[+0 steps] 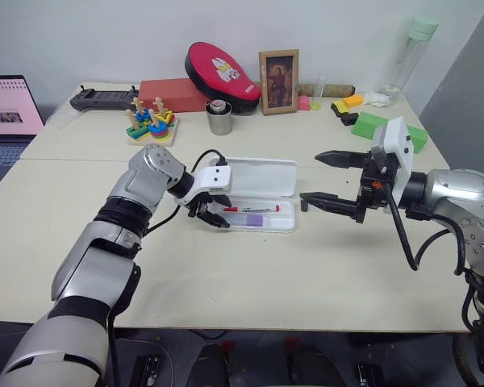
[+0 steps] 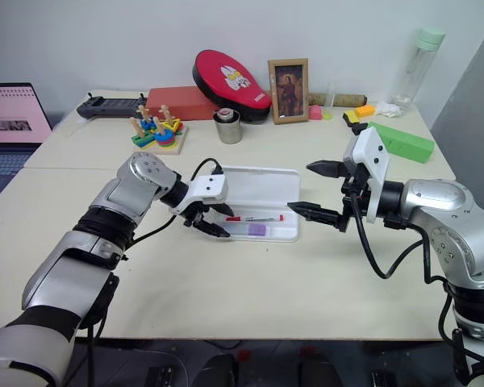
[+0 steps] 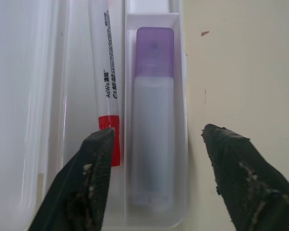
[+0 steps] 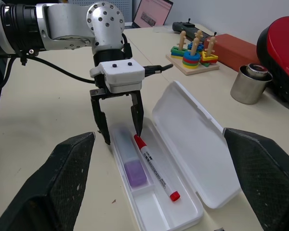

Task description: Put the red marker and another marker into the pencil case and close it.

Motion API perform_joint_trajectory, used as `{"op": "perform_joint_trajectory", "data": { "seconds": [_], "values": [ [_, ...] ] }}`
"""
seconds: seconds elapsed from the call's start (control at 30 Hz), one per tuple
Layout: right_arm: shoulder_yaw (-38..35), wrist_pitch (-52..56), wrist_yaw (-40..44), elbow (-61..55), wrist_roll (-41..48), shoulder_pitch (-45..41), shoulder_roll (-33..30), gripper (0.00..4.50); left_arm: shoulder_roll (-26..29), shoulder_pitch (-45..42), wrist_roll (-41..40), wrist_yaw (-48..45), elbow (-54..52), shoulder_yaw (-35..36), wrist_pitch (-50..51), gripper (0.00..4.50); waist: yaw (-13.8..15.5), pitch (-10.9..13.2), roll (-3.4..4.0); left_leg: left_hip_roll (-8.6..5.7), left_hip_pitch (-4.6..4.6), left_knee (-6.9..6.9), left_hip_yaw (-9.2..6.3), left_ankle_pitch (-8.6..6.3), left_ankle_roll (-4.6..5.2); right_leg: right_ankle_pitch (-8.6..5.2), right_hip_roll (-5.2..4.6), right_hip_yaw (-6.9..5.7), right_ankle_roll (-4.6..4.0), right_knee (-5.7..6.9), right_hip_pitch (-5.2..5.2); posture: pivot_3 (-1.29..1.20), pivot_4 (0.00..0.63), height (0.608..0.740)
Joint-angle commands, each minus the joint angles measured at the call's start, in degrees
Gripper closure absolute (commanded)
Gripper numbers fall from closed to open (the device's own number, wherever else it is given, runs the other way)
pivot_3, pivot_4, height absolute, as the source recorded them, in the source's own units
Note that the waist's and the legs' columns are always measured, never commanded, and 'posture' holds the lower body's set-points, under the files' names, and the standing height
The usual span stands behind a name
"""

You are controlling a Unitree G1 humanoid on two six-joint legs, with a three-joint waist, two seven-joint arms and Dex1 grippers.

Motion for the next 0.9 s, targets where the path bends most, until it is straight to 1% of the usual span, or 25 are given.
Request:
{"op": "perform_joint_trajectory", "data": {
  "seconds": [0.03,0.1,0.13,0.23,0.33,0.47,0.57,0.67,0.9],
  "values": [
    [-1.4,-0.4,-0.7,-1.0,0.2,-0.9,-0.1,0.0,-0.1,-0.8,-1.9,0.1,-1.3,2.6,1.4,0.44,0.0,0.0,0.0,0.0,0.0,0.0,0.0,0.0,0.0,0.0,0.0,0.0,0.0,0.0,0.0,0.0,0.15,0.74],
    [-0.5,0.9,-2.7,-0.6,-0.1,-1.1,1.0,0.0,-0.5,-0.3,-3.8,-0.5,-3.0,3.9,3.7,0.07,0.0,0.0,0.0,0.0,0.0,0.0,0.0,0.0,0.0,0.0,0.0,0.0,0.0,0.0,0.0,0.0,0.15,0.74],
    [0.5,2.3,-4.9,-0.3,-0.8,-1.3,2.1,0.0,-0.9,0.1,-5.3,-0.3,-4.4,5.1,5.6,0.01,-0.1,0.0,-0.02,0.0,0.01,0.0,0.0,0.0,0.0,0.0,0.0,0.0,0.0,0.01,0.01,0.0,0.15,0.74],
    [3.0,6.3,-11.2,0.4,-2.9,-1.6,5.2,0.0,-1.8,2.4,-9.3,1.8,-9.3,8.9,10.3,0.01,-0.3,0.0,-0.05,0.0,0.0,0.02,-0.01,0.01,0.01,0.0,0.0,0.0,0.0,0.04,0.01,0.0,0.15,0.74],
    [5.7,10.9,-16.9,1.5,-6.1,-1.8,7.5,0.0,-3.5,5.5,-14.2,6.7,-15.7,14.0,15.8,0.01,-0.3,0.0,-0.03,0.0,0.02,0.05,-0.04,0.02,0.01,0.0,0.0,-0.01,0.0,0.09,0.02,0.0,0.15,0.74],
    [6.7,17.5,-27.5,6.7,-11.4,-3.3,13.0,0.0,-5.1,12.4,-19.8,13.1,-27.3,19.6,20.1,0.01,-0.9,-0.1,-0.03,0.01,0.04,0.04,-0.06,0.02,0.02,0.01,0.0,-0.01,-0.01,0.1,0.03,0.0,0.15,0.74],
    [8.1,17.8,-33.8,12.0,-16.8,-3.9,16.9,0.0,-6.5,17.8,-22.7,18.2,-34.7,22.5,21.9,0.01,-1.2,-0.1,-0.04,0.01,0.08,0.04,-0.06,0.03,0.02,0.01,0.0,-0.01,-0.01,0.12,0.07,0.0,0.15,0.74],
    [9.2,16.9,-36.5,15.4,-19.8,-4.4,19.7,0.0,-6.7,21.2,-24.3,20.7,-39.5,22.9,23.2,0.01,-1.3,-0.1,-0.03,0.0,0.1,0.04,-0.05,0.04,0.04,0.01,-0.01,0.0,-0.01,0.13,0.06,0.0,0.15,0.74],
    [10.3,14.5,-38.7,21.5,-24.5,-5.8,24.2,0.0,-6.0,24.7,-26.5,25.2,-44.8,23.2,24.9,0.01,-1.2,-0.1,-0.02,-0.01,0.13,0.05,-0.05,0.05,0.05,0.02,0.0,0.0,-0.02,0.16,0.07,0.0,0.15,0.74]
  ]
}}
